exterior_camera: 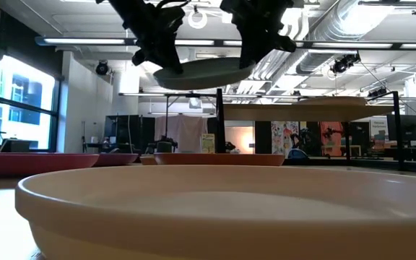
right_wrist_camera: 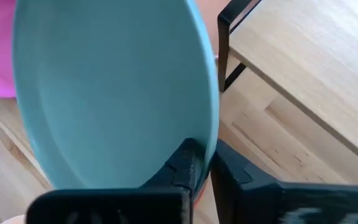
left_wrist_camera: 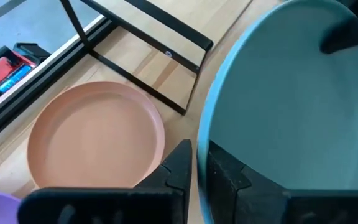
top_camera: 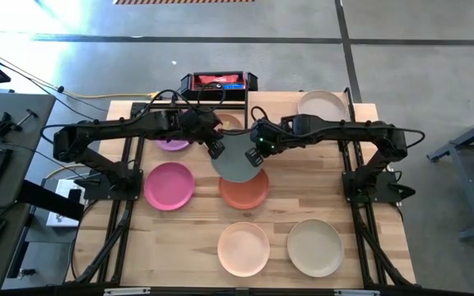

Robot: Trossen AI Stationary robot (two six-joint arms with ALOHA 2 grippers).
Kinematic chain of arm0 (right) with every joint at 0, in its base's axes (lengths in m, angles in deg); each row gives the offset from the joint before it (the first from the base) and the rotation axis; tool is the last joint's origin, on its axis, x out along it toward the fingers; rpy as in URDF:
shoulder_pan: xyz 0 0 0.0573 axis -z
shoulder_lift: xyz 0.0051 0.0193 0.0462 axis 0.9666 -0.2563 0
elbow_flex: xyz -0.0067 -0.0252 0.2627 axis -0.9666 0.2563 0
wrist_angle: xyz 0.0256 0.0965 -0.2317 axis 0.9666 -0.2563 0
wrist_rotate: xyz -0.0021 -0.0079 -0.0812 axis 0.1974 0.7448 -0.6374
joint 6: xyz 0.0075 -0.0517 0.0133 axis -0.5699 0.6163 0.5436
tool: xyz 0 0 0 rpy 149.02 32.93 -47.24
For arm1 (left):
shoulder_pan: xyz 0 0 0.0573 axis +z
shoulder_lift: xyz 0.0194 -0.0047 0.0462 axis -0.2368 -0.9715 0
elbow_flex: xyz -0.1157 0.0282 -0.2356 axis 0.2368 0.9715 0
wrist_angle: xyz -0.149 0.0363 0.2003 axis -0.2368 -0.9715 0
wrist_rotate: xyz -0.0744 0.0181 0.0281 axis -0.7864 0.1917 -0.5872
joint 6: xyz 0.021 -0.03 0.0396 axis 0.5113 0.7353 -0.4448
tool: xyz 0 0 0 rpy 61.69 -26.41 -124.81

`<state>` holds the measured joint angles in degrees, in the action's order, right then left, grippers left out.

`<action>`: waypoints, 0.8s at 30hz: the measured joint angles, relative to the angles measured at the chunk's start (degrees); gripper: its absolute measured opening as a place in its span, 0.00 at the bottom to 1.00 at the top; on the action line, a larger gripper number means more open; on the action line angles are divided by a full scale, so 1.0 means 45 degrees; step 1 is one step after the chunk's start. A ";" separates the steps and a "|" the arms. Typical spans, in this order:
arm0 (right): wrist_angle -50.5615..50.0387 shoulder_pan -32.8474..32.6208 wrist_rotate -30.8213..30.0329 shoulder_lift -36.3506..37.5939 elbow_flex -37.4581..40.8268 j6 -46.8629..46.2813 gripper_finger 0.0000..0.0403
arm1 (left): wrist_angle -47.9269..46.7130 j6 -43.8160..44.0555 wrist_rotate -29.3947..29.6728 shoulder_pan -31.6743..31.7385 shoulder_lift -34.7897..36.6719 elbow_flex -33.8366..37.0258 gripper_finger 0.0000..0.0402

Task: Place and stack plates onto a shelf
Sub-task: Stack the light blue plate on top of the gray plate on the shelf

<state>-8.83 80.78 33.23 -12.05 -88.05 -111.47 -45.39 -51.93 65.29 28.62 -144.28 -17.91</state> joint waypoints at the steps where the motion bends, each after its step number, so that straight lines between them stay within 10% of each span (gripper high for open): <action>1: 0.0003 0.0007 -0.0007 0.0000 0.0000 -0.0024 0.01 | -0.0005 0.0001 -0.0027 0.0000 -0.0004 0.0000 0.08; 24: -0.1761 0.0259 0.0267 0.0256 -0.0077 0.0015 0.00 | 0.0754 0.0906 -0.2297 0.0960 0.0392 0.0012 0.29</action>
<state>-16.75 81.94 34.43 -10.90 -88.39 -111.40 -42.00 -47.86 54.96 32.94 -142.51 -17.86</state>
